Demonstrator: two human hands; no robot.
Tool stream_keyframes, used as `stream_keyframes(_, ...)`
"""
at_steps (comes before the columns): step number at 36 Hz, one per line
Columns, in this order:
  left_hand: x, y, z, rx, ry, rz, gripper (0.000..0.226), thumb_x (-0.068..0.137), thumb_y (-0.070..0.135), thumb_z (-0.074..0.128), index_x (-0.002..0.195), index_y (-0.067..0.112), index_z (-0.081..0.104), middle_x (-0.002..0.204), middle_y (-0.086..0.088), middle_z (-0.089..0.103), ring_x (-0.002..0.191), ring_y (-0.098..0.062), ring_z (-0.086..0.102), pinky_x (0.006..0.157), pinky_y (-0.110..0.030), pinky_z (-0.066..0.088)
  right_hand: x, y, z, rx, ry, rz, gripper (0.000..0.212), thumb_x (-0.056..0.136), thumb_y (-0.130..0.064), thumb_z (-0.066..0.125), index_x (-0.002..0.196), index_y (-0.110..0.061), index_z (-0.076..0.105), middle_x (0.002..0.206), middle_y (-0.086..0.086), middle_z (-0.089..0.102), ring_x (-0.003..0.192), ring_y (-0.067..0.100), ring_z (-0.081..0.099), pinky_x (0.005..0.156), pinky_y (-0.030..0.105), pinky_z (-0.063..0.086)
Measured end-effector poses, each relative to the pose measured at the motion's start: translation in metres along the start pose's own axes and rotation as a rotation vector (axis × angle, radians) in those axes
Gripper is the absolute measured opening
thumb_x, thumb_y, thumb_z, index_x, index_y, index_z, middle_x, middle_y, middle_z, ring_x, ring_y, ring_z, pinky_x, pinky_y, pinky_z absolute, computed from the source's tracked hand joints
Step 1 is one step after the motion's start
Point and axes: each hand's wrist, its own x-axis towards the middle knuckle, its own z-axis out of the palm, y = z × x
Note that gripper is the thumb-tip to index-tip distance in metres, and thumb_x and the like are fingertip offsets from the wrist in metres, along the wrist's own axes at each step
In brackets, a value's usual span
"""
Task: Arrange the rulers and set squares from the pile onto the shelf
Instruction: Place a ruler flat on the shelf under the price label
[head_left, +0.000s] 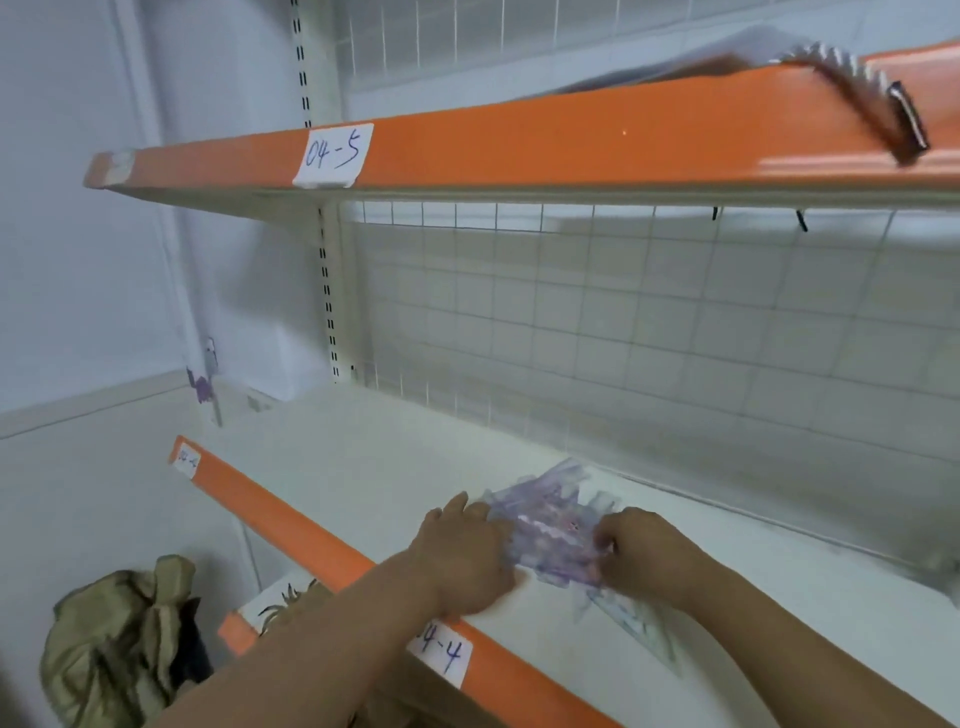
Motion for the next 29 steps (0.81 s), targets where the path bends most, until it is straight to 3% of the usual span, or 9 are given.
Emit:
stream_keyframes(4,0.020,-0.002,-0.001,-0.086,0.037,0.028,0.050,0.094,0.047,0.048,0.136,0.019,0.045,0.137,-0.011,0.046,0.126,-0.028,0.043,0.104,-0.035,0.038,-0.001,0.004,-0.003,0.018,-0.003,0.053,0.021,0.078,-0.022,0.057,0.088,-0.007,0.068,0.094,0.009,0.067,0.089,0.021,0.061,0.070,0.027,0.044)
stream_keyframes(10,0.040,0.001,-0.014,-0.349,0.040,0.109,0.063,0.081,0.047,0.059,0.136,0.020,0.042,0.127,-0.007,0.055,0.119,-0.026,0.053,0.098,-0.035,0.046,-0.008,0.008,-0.026,0.256,0.162,0.165,0.024,0.081,-0.025,0.066,0.082,-0.002,0.065,0.072,-0.001,0.051,0.065,0.013,0.044,0.058,0.026,0.033)
stream_keyframes(14,0.041,0.011,-0.022,-0.629,0.069,0.193,0.076,0.086,0.037,0.067,0.147,0.020,0.027,0.143,0.001,0.043,0.119,-0.016,0.049,0.089,-0.030,0.050,-0.014,-0.007,-0.039,0.932,0.310,0.228,0.022,0.085,-0.015,0.068,0.066,-0.011,0.058,0.055,0.000,0.048,0.045,0.012,0.040,0.043,0.019,0.033)
stream_keyframes(16,0.041,0.015,-0.023,-0.872,0.010,0.215,0.082,0.084,0.037,0.070,0.149,0.024,0.022,0.143,0.004,0.042,0.112,-0.010,0.049,0.074,-0.027,0.052,-0.016,-0.017,-0.041,1.310,0.335,0.232,0.020,0.089,-0.011,0.063,0.070,-0.006,0.057,0.060,0.010,0.047,0.045,0.015,0.042,0.039,0.018,0.037)
stream_keyframes(18,0.043,0.015,-0.023,-1.070,-0.114,0.230,0.082,0.080,0.040,0.074,0.147,0.020,0.030,0.135,-0.001,0.051,0.112,-0.011,0.055,0.078,-0.025,0.054,-0.018,-0.027,-0.041,1.571,0.319,0.234,0.018,0.090,-0.009,0.059,0.073,-0.004,0.057,0.064,0.012,0.050,0.047,0.015,0.050,0.040,0.021,0.046)
stream_keyframes(21,0.043,0.017,-0.022,-1.229,-0.278,0.293,0.041,0.085,0.024,0.072,0.121,0.010,0.056,0.103,-0.007,0.063,0.082,-0.014,0.061,0.067,-0.024,0.049,-0.022,-0.039,-0.040,1.793,0.260,0.202,0.018,0.092,-0.006,0.054,0.076,0.000,0.059,0.063,0.014,0.057,0.055,0.026,0.063,0.045,0.026,0.054)
stream_keyframes(23,0.042,0.017,-0.024,-1.129,-0.205,0.322,0.015,0.090,0.011,0.064,0.104,0.007,0.062,0.078,-0.003,0.058,0.062,-0.010,0.052,0.053,-0.017,0.042,-0.024,-0.041,-0.038,1.788,0.243,0.206,0.021,0.093,-0.004,0.052,0.074,0.000,0.061,0.064,0.016,0.062,0.054,0.024,0.066,0.045,0.026,0.054)
stream_keyframes(25,0.046,0.012,-0.026,-0.752,0.006,0.347,0.013,0.093,0.009,0.055,0.104,0.009,0.062,0.079,-0.005,0.060,0.064,-0.015,0.058,0.049,-0.015,0.040,-0.023,-0.039,-0.037,1.693,0.292,0.270,0.017,0.092,-0.006,0.055,0.077,-0.002,0.061,0.069,0.015,0.061,0.050,0.015,0.062,0.045,0.023,0.052)
stream_keyframes(29,0.061,-0.008,-0.024,-0.145,0.169,0.356,0.048,0.092,0.006,0.048,0.138,0.020,0.045,0.118,-0.012,0.057,0.108,-0.029,0.057,0.087,-0.031,0.047,-0.013,-0.023,-0.032,1.364,0.608,0.548,0.026,0.089,-0.024,0.064,0.106,-0.006,0.056,0.087,0.008,0.057,0.067,0.019,0.055,0.061,0.032,0.050)
